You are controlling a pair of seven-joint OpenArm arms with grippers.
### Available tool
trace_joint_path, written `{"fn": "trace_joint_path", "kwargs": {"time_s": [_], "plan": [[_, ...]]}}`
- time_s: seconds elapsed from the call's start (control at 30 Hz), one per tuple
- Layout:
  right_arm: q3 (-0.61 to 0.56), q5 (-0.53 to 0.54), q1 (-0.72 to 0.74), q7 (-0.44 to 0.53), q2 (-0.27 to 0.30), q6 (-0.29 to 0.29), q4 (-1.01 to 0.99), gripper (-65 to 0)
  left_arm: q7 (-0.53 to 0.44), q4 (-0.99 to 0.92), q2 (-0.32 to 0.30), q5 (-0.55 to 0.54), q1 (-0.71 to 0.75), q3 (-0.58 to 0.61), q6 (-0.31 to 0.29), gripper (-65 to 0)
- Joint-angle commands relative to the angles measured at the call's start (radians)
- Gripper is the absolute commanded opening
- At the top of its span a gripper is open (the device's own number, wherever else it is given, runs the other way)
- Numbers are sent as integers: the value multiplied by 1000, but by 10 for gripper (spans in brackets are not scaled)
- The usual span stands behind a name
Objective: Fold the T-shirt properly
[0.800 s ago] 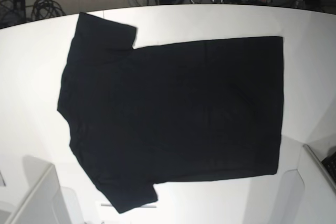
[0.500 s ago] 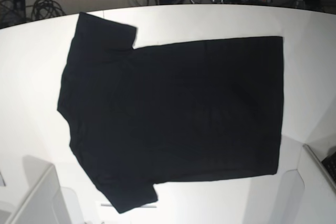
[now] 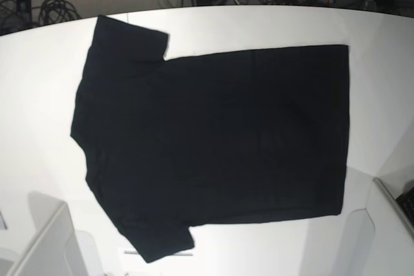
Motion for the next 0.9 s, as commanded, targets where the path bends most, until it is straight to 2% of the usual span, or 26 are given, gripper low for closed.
{"fn": "trace_joint_path", "kwargs": {"time_s": [0.0,0.07,0.63,0.87], "plan": [[-1,-1,-6,-2,4,1,0,-650,7,1,-1,2,5,-1,1,-446],[-1,-1,-6,-2,5,1,0,-650,7,1,-1,2,5,-1,1,-650],[-4,-3,-3,14,9,1,5,-650,-1,7,-5,6,22,11,-1,-650],[-4,-3,-69,27,10,1,75,-650,-2,196,-7,13,146,12,-2,-650]]}}
